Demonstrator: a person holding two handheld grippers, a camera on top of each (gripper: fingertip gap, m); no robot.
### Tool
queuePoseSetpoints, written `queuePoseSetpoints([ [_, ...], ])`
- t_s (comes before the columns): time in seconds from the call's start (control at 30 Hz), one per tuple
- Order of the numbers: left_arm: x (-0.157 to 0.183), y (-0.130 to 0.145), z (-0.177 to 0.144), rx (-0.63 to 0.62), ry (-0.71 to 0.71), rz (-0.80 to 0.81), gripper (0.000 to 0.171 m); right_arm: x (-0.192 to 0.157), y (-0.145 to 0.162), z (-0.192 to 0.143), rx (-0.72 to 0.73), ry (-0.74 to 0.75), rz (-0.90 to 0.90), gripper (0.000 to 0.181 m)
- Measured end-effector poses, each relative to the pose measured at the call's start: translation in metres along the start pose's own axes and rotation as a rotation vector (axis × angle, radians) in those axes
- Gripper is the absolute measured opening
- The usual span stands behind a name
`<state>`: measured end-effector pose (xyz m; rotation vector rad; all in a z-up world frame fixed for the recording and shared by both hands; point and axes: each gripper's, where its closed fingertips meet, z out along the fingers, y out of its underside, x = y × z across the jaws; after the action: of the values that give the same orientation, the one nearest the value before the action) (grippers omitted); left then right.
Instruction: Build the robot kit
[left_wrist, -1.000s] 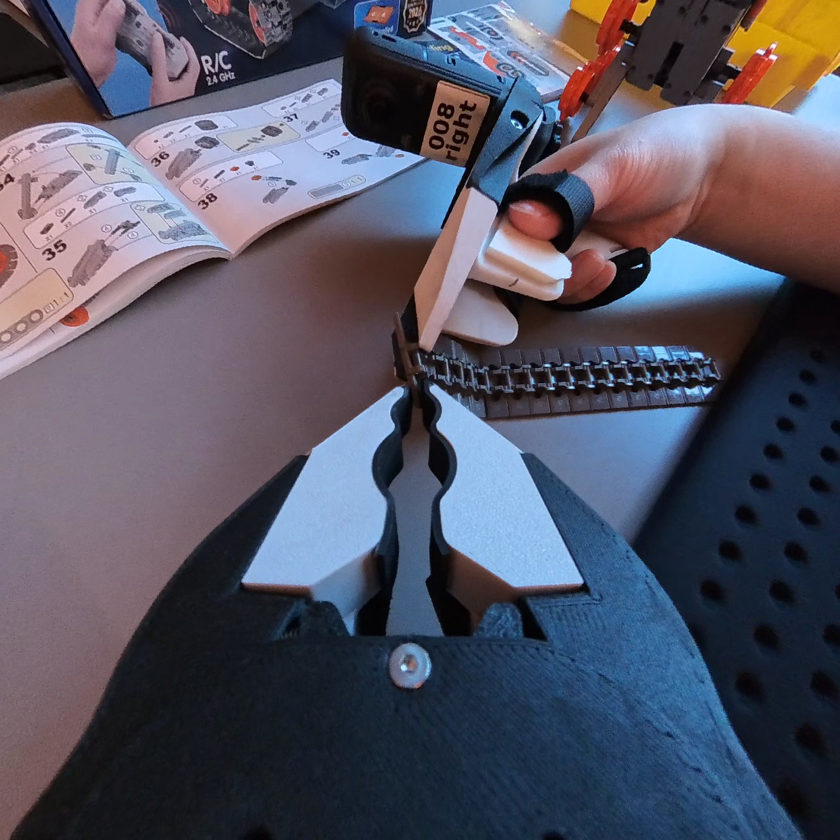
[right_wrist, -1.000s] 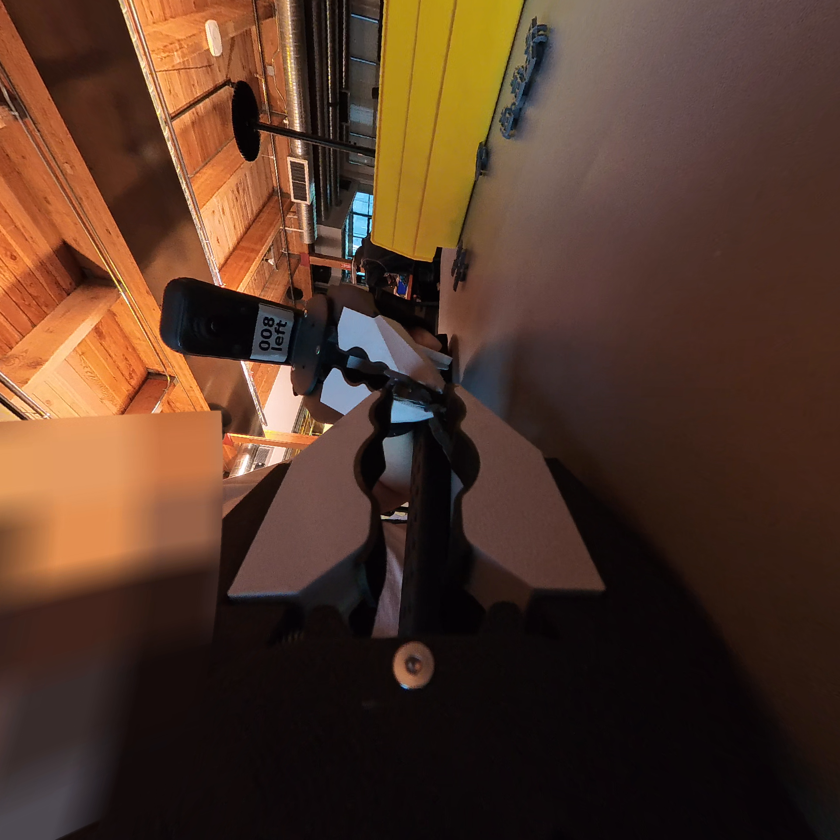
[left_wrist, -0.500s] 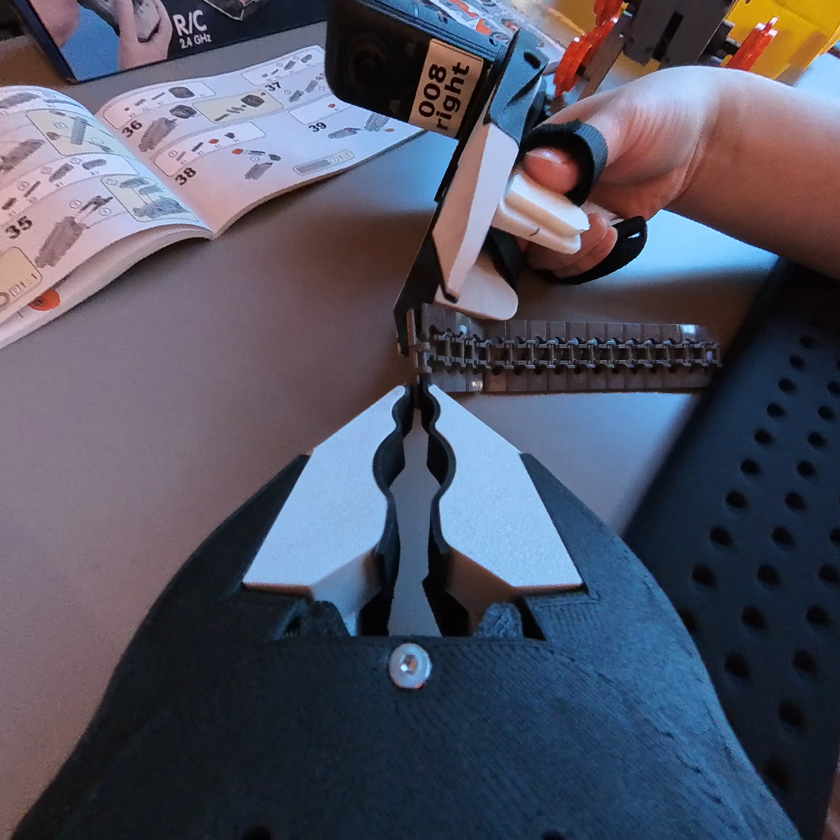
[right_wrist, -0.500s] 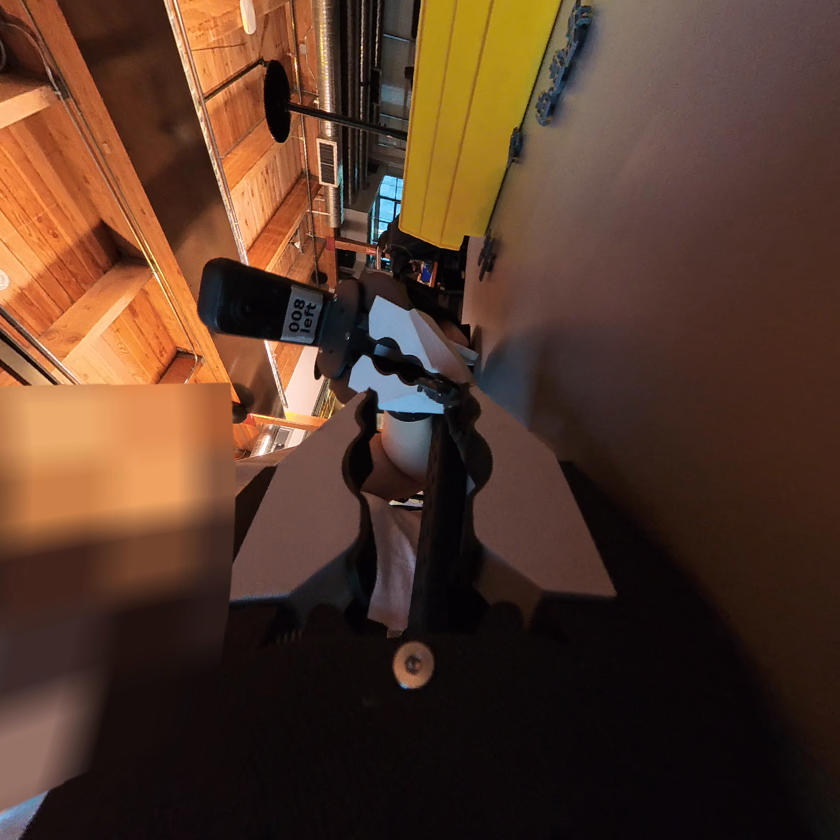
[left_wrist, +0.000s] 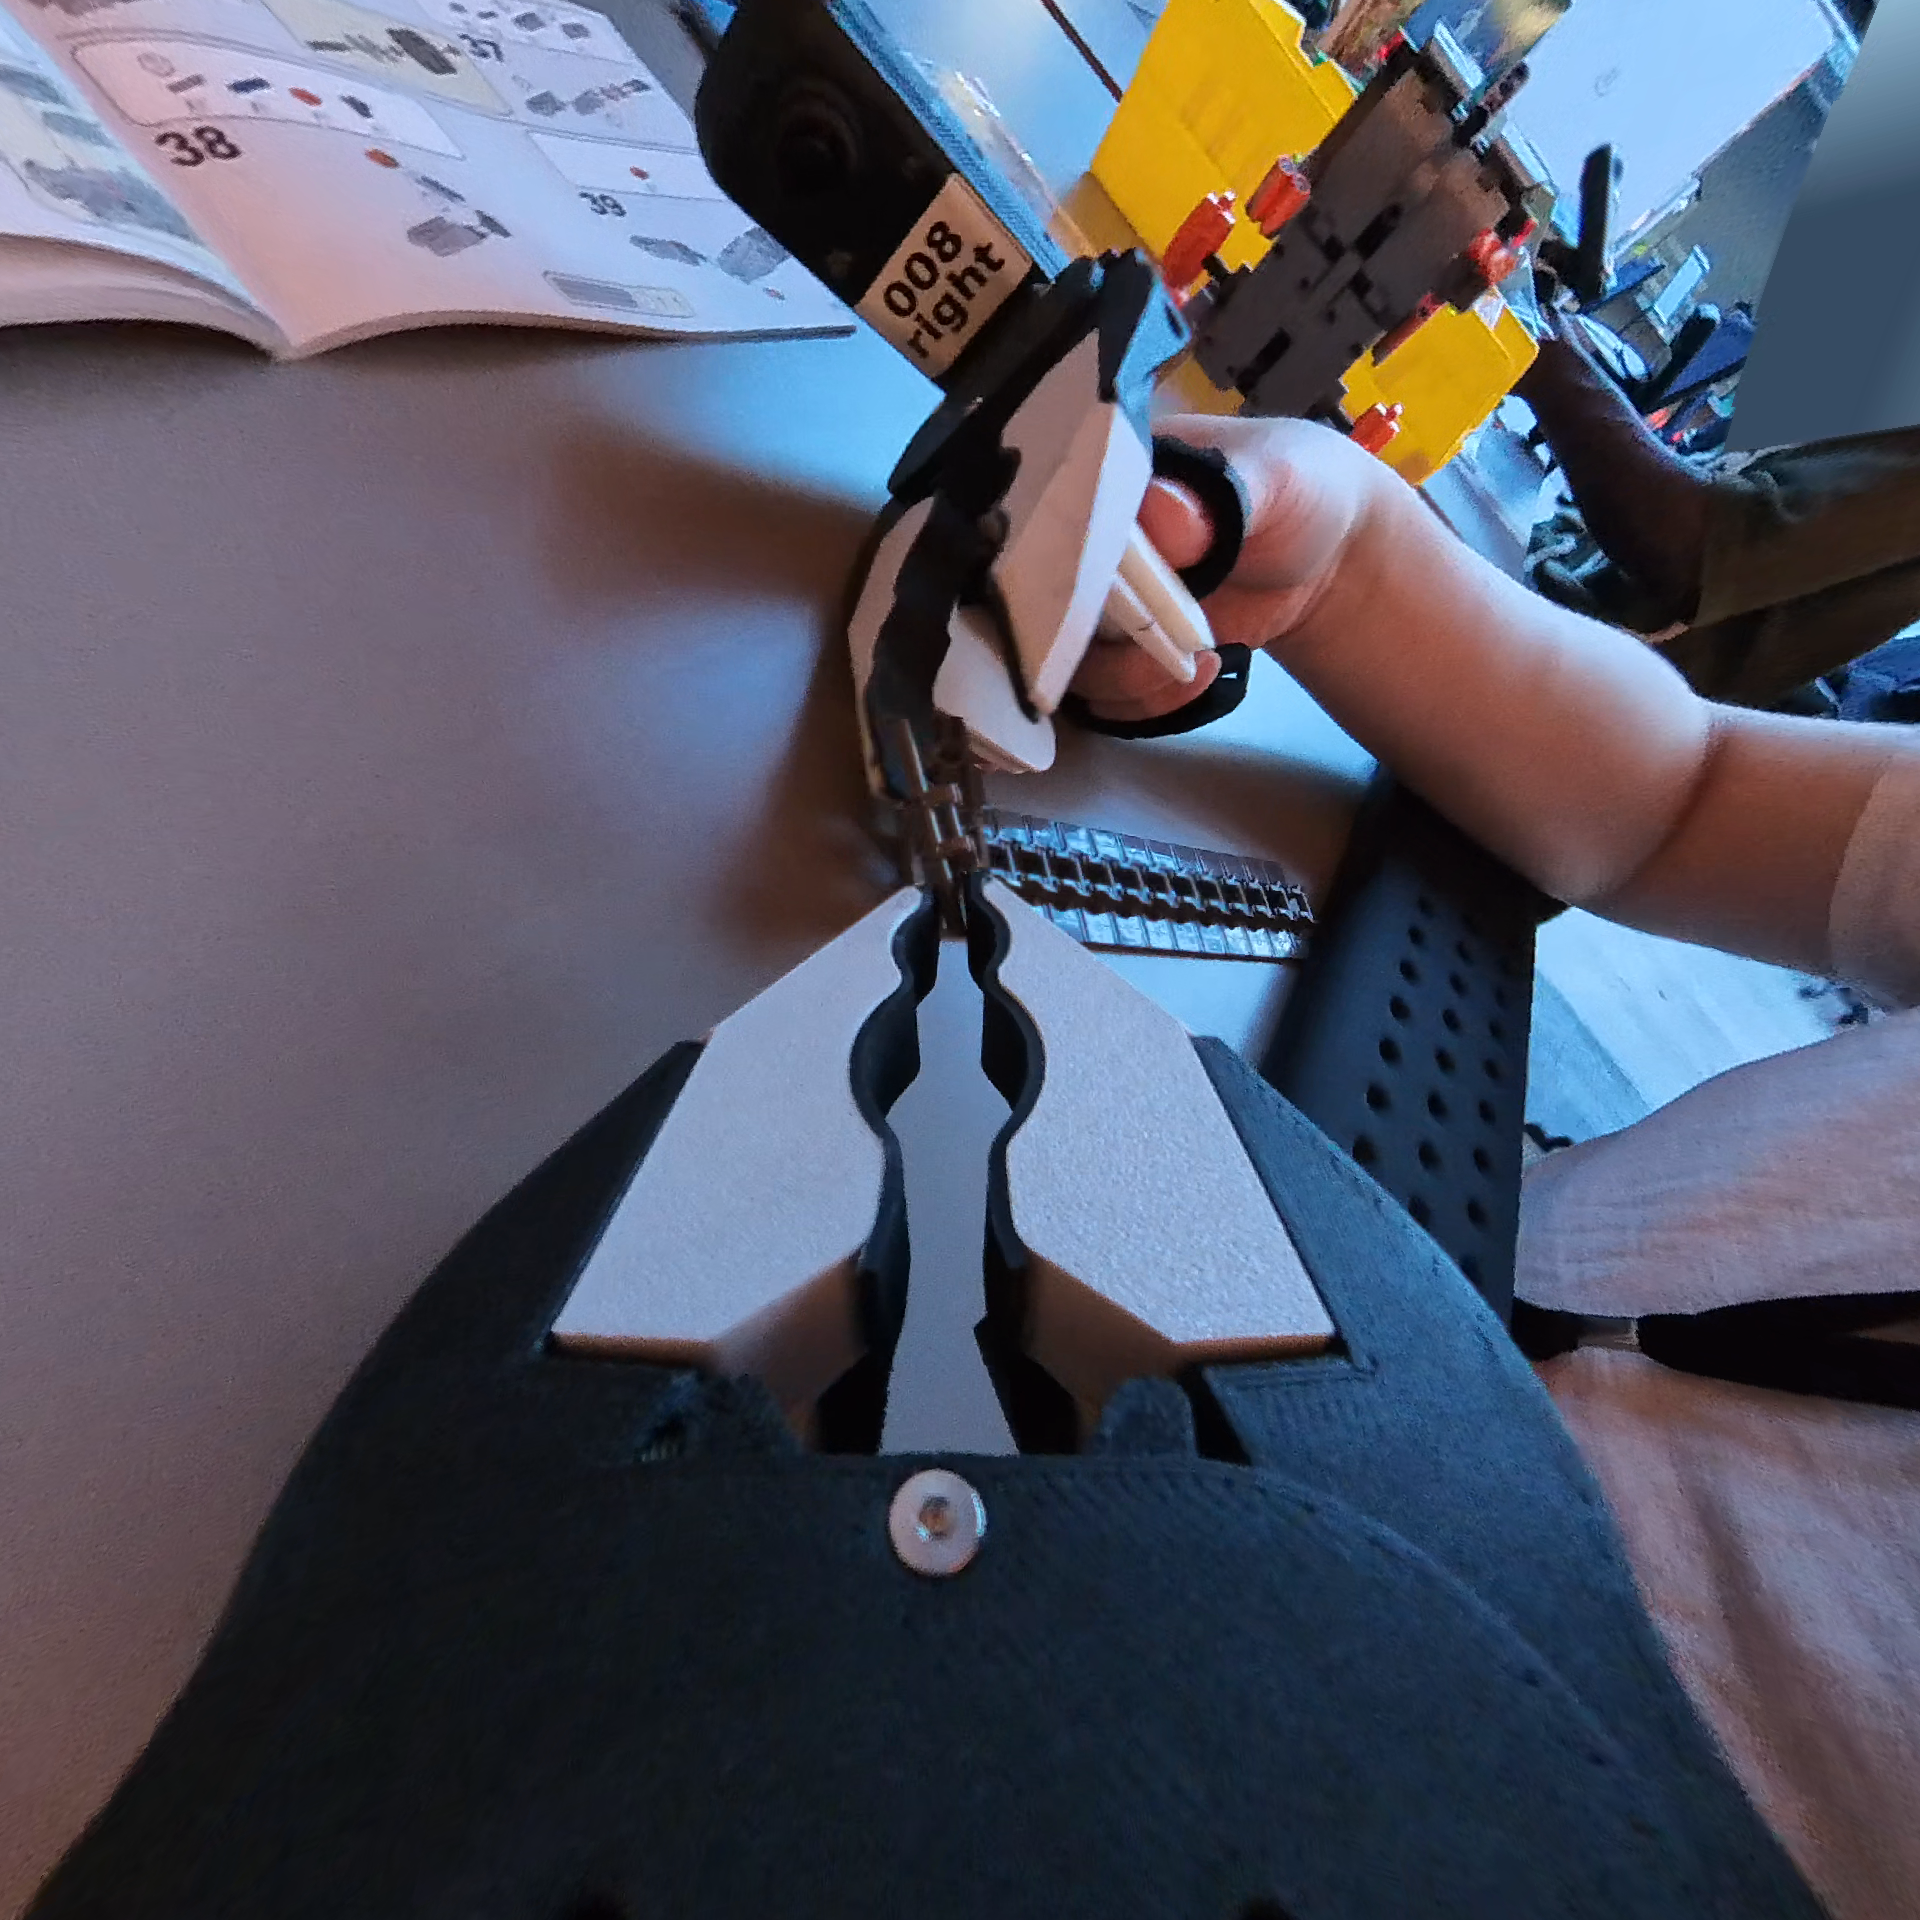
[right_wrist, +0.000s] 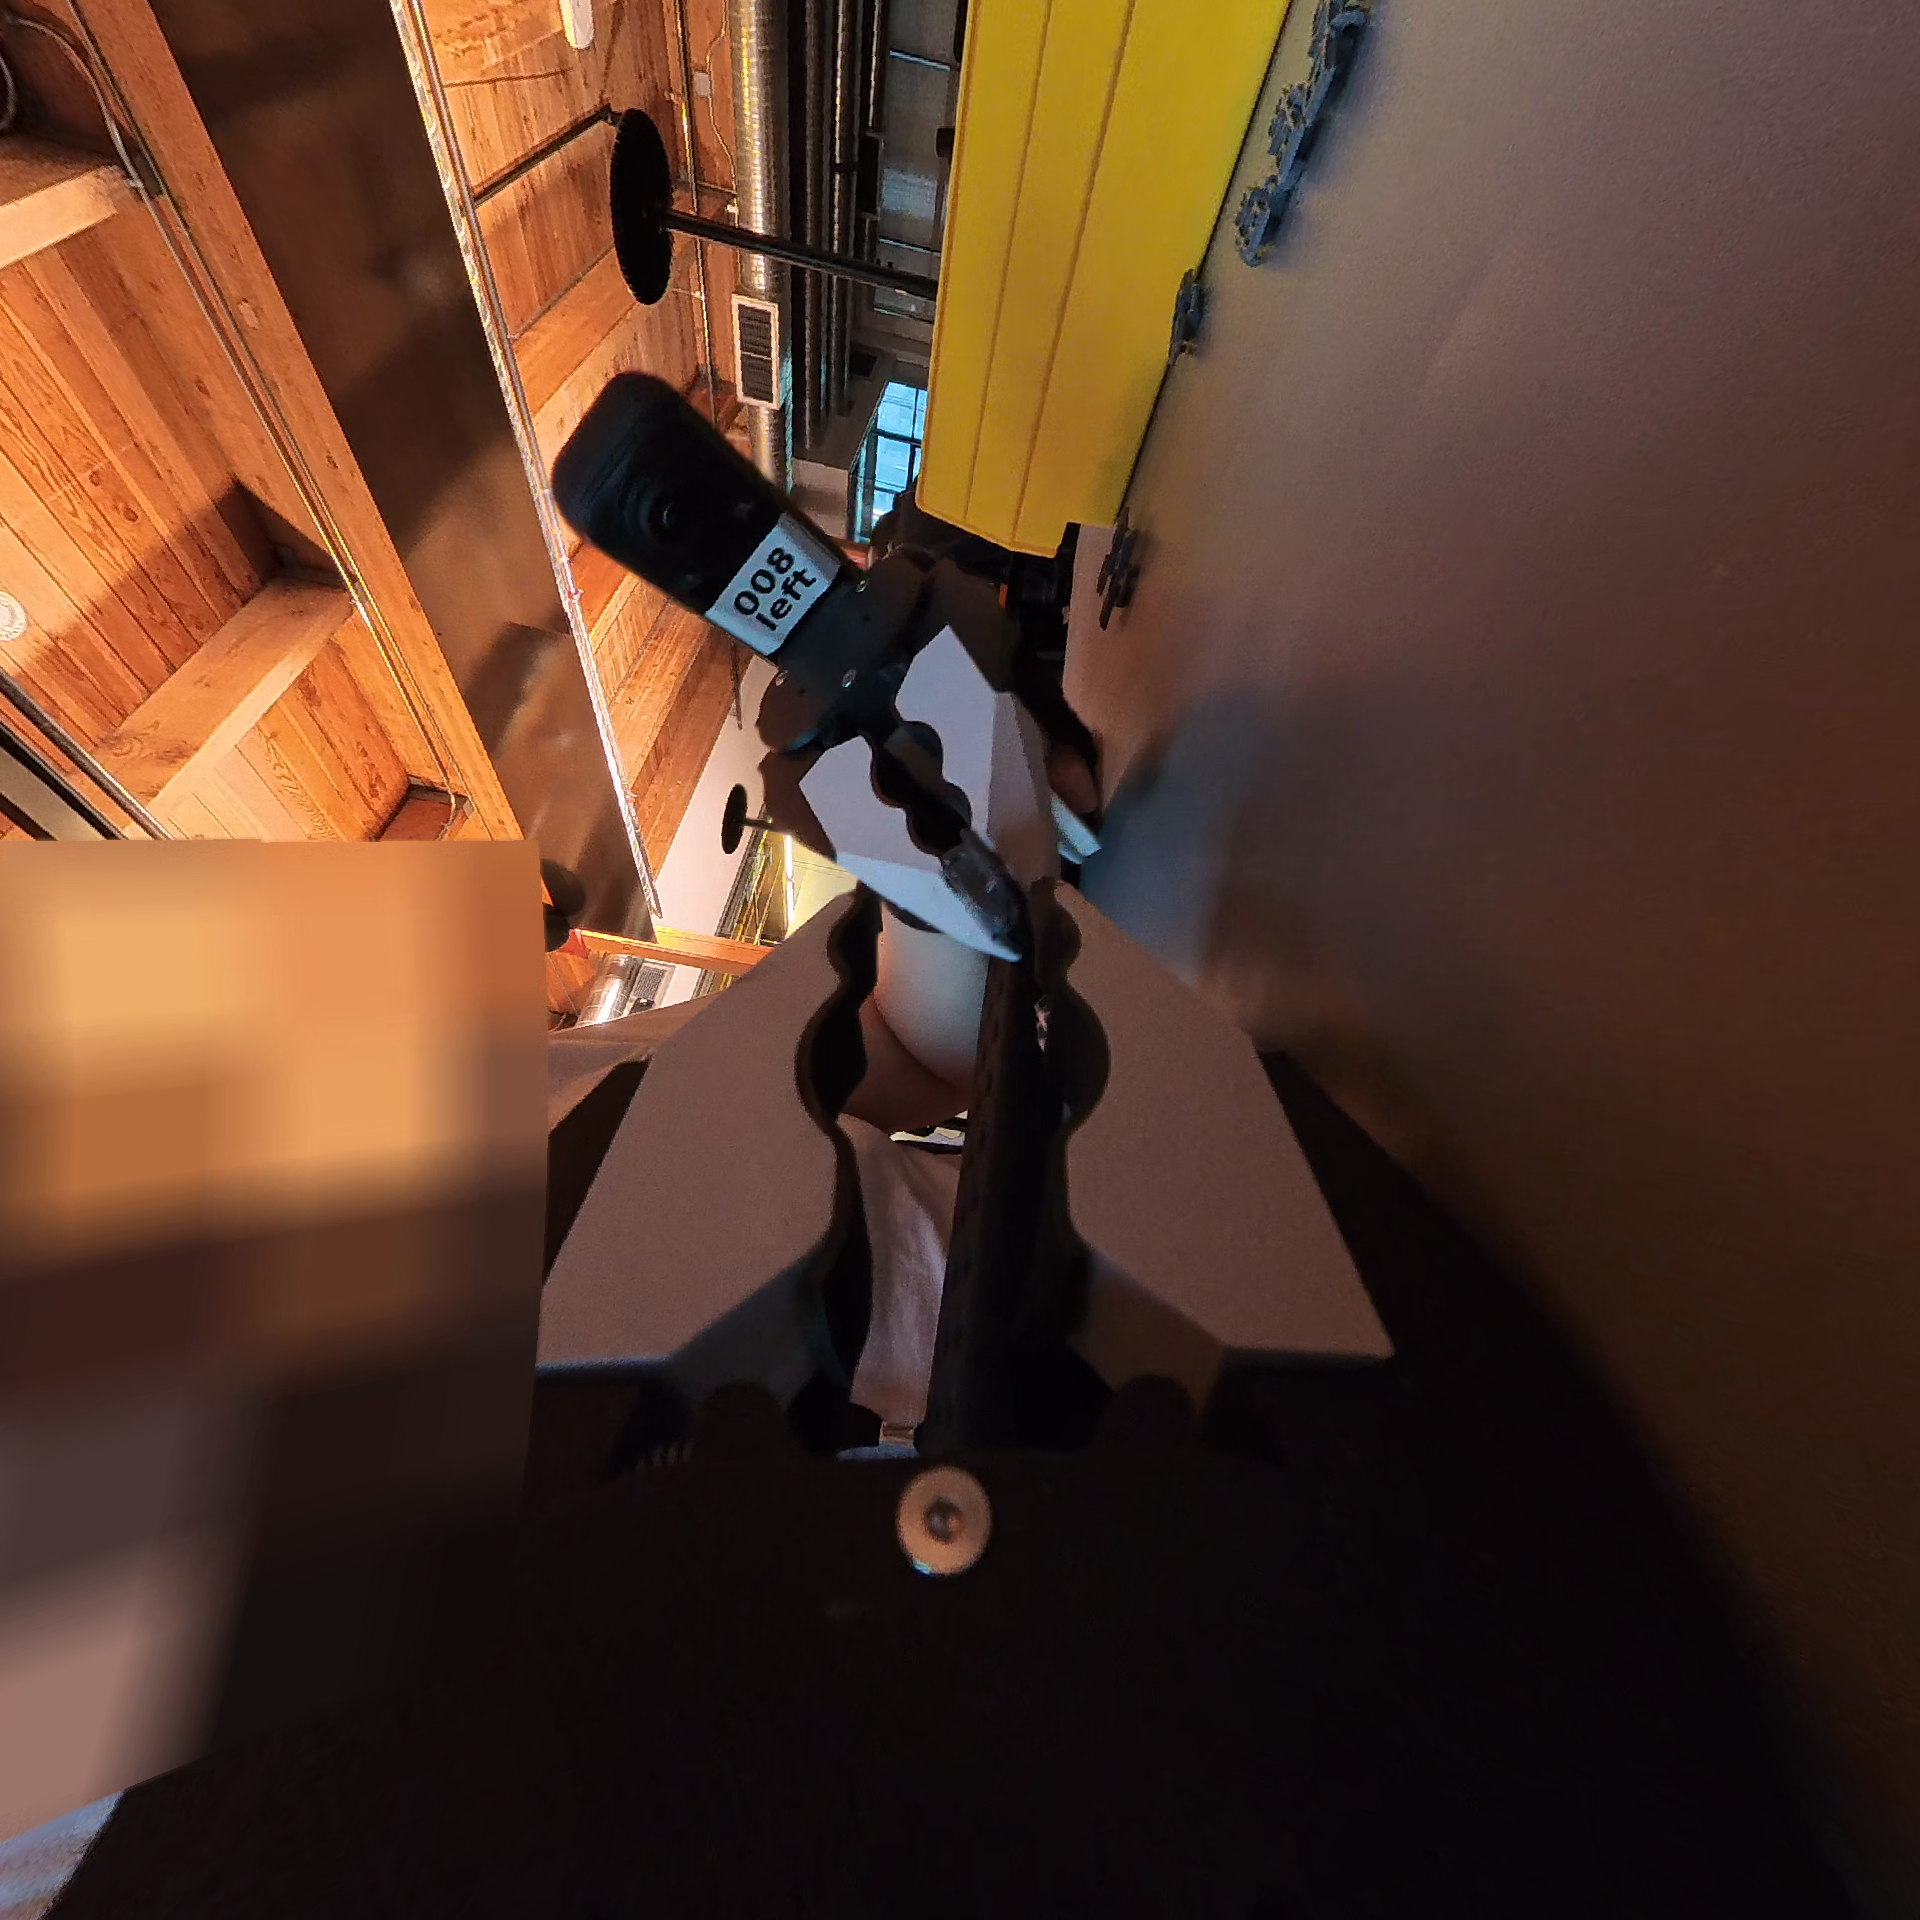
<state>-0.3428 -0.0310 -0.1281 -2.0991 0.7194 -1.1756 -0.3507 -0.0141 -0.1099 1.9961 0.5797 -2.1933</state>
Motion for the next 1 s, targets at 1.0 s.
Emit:
queuePoseSetpoints([
  [1.0,-0.036,0.0,-0.023,-0.134,-0.408,0.224,0.047,0.0,-0.005,-0.001,0.019,-0.019,0.017,0.018],
])
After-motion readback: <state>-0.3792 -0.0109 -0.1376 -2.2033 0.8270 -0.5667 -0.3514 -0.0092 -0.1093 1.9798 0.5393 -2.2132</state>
